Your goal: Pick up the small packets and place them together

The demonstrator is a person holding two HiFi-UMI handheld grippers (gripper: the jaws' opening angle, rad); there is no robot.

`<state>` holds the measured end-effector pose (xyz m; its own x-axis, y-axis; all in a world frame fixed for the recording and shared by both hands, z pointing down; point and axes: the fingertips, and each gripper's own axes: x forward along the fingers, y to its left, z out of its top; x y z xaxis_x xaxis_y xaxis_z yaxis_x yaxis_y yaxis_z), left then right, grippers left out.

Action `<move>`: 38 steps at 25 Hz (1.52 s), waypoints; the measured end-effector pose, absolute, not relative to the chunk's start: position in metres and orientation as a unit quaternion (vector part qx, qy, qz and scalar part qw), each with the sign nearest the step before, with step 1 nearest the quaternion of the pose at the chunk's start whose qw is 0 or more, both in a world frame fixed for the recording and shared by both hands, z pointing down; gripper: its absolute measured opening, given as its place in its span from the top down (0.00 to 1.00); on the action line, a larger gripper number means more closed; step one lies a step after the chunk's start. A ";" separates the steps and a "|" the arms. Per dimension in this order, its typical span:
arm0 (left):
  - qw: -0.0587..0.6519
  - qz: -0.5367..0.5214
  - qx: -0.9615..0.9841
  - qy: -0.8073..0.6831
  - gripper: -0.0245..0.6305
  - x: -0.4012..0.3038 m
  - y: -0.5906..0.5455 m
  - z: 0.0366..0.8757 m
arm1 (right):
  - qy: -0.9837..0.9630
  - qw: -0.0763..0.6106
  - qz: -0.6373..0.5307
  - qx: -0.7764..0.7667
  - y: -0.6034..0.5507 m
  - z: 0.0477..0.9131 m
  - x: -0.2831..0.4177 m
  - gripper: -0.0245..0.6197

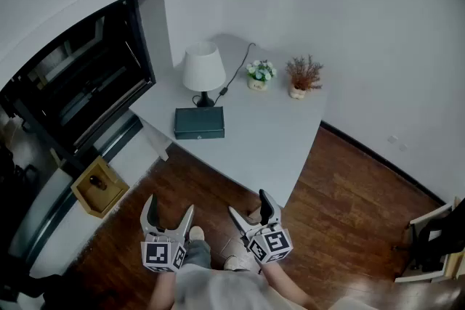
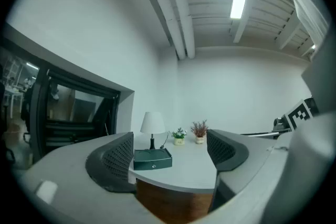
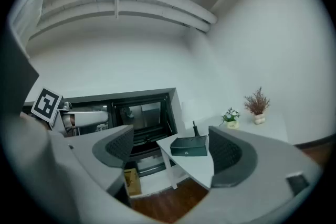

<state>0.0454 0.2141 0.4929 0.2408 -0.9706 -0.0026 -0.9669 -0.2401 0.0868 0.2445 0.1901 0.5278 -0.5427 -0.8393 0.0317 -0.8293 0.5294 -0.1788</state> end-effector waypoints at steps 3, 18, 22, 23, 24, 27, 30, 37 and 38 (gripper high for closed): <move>0.029 -0.026 0.789 -0.614 0.33 0.029 0.186 0.498 | 0.874 0.023 -0.081 -0.478 0.166 0.530 0.229 0.27; 0.032 -0.031 0.818 -0.573 0.33 -0.048 0.031 0.505 | 0.883 -0.014 -0.077 -0.463 0.020 0.524 0.131 0.28; 0.042 -0.030 0.817 -0.574 0.33 -0.051 0.005 0.509 | 0.882 -0.019 -0.115 -0.457 -0.002 0.541 0.128 0.28; 0.041 -0.027 0.818 -0.573 0.33 -0.050 -0.002 0.510 | 0.881 -0.021 -0.123 -0.456 -0.009 0.545 0.128 0.28; 0.040 -0.025 0.818 -0.573 0.33 -0.049 -0.011 0.511 | 0.882 -0.024 -0.127 -0.453 -0.018 0.548 0.128 0.28; 0.044 -0.022 0.814 -0.579 0.33 -0.049 -0.035 0.513 | 0.889 -0.046 -0.142 -0.434 -0.044 0.566 0.122 0.28; 0.043 -0.016 0.810 -0.584 0.33 -0.044 -0.055 0.509 | 0.893 -0.065 -0.173 -0.411 -0.066 0.591 0.117 0.43; 0.039 -0.007 0.805 -0.592 0.33 -0.034 -0.088 0.513 | 0.873 -0.161 -0.264 -0.376 -0.096 0.676 0.103 0.43; 0.041 -0.006 0.806 -0.591 0.33 -0.034 -0.090 0.515 | 0.868 -0.173 -0.277 -0.374 -0.098 0.691 0.100 0.43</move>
<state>-0.0339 -0.0896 0.5148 0.3024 -0.9524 0.0383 -0.9514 -0.2992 0.0726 0.1001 -0.0976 0.6908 -0.6609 -0.5527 0.5076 -0.7446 0.5674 -0.3517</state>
